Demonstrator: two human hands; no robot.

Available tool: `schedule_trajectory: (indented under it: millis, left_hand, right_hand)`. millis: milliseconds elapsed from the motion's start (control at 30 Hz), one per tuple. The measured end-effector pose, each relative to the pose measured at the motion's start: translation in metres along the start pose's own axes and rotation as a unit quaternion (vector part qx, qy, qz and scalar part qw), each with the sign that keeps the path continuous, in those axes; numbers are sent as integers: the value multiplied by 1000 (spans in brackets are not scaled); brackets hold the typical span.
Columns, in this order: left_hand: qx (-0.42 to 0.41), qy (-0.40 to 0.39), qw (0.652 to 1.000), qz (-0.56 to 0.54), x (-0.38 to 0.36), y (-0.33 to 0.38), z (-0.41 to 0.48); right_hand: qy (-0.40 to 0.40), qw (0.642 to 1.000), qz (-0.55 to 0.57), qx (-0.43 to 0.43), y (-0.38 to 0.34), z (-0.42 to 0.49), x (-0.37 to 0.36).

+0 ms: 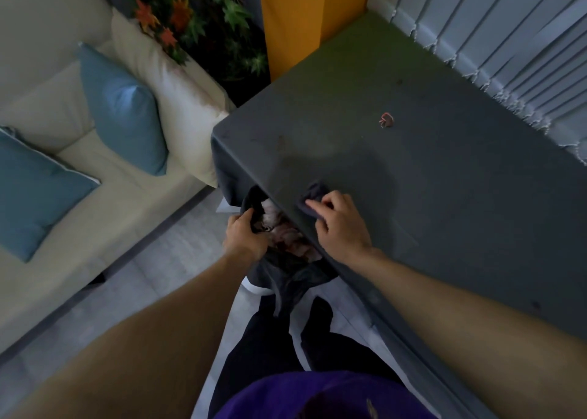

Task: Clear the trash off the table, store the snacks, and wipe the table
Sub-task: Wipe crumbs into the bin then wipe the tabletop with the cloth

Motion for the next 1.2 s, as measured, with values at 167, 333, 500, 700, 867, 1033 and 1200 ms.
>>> schedule_trajectory:
  millis: [167, 333, 500, 700, 867, 1033, 1200]
  left_hand:
    - [16, 10, 1000, -4, -8, 3, -12]
    - [17, 16, 1000, -2, -13, 7, -19]
    - [13, 34, 999, 14, -17, 13, -26]
    - [14, 38, 999, 27, -20, 18, -26]
    - [23, 30, 999, 28, -20, 21, -16]
    - [27, 23, 999, 18, -22, 28, -5]
    - [18, 24, 999, 35, -18, 34, 9]
  right_hand:
    - [-97, 986, 63, 118, -21, -19, -8]
    - [41, 996, 5, -79, 23, -16, 23]
    - [-54, 998, 20, 2, 14, -26, 10]
    - [89, 993, 24, -73, 57, -24, 41]
    - [94, 987, 7, -129, 88, -20, 49]
    - [87, 996, 21, -9, 84, -15, 49]
    - [181, 950, 18, -253, 138, 6, 78]
Point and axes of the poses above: each hand's wrist, its own z-axis towards the middle knuckle, its own x-axis out of the back of the hand, y = z × x, the point moved 7 cm from there along z, towards the middle knuckle, and after that the axes turned 1 degree about y, right-handed, at the moved point
